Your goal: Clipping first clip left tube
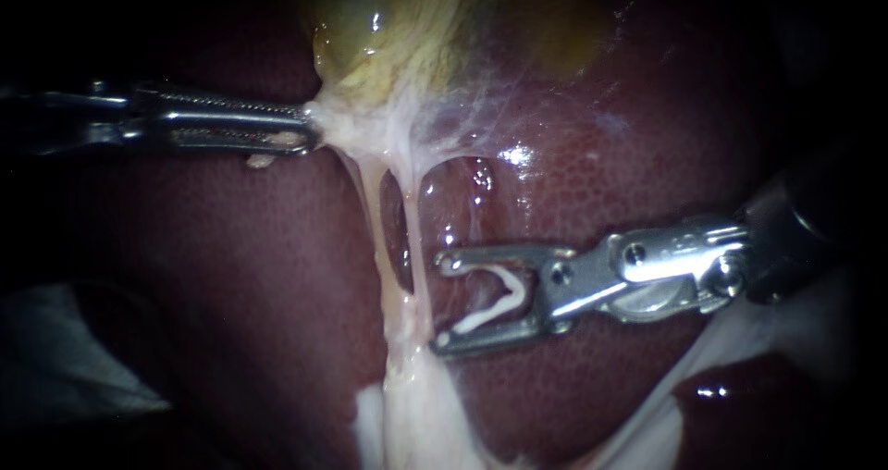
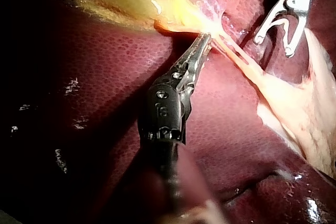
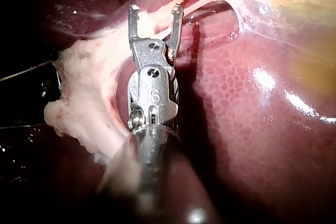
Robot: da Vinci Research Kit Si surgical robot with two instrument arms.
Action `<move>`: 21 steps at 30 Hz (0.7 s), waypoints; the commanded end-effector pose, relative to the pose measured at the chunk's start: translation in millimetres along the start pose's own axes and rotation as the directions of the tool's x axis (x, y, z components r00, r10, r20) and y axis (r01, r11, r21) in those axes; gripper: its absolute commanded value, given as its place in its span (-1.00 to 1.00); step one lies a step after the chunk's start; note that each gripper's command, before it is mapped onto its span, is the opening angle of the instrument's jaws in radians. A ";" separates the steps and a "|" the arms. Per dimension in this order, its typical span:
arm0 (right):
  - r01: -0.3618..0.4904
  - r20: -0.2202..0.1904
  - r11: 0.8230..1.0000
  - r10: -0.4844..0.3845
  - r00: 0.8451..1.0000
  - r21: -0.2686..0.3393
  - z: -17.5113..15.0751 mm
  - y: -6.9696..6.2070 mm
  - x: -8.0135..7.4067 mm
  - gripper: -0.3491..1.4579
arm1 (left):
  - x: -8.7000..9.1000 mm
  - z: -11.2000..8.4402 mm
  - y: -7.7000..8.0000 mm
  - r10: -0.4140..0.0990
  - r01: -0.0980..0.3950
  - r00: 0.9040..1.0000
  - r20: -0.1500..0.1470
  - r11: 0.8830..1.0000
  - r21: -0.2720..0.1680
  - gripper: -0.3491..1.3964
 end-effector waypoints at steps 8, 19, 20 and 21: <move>-0.018 -0.013 1.000 0.018 1.000 0.012 1.8 0.6 -0.2 -0.07 | 0.0 0.0 0.0 -0.001 0.001 1.000 0.000 1.000 0.002 -1.00; -0.045 -0.012 0.999 0.045 0.999 0.016 4.0 2.8 -4.0 -0.06 | 0.0 0.1 0.0 -0.001 0.001 1.000 0.000 1.000 0.002 -1.00; -0.047 -0.011 0.999 0.048 0.999 0.017 4.3 3.1 -4.5 -0.06 | 0.0 0.1 0.0 -0.001 0.001 1.000 0.000 1.000 0.002 -1.00; -0.046 -0.011 0.999 0.046 0.999 0.018 4.4 3.2 -4.7 -0.06 | 0.0 0.1 0.0 -0.001 0.001 1.000 0.000 1.000 0.002 -1.00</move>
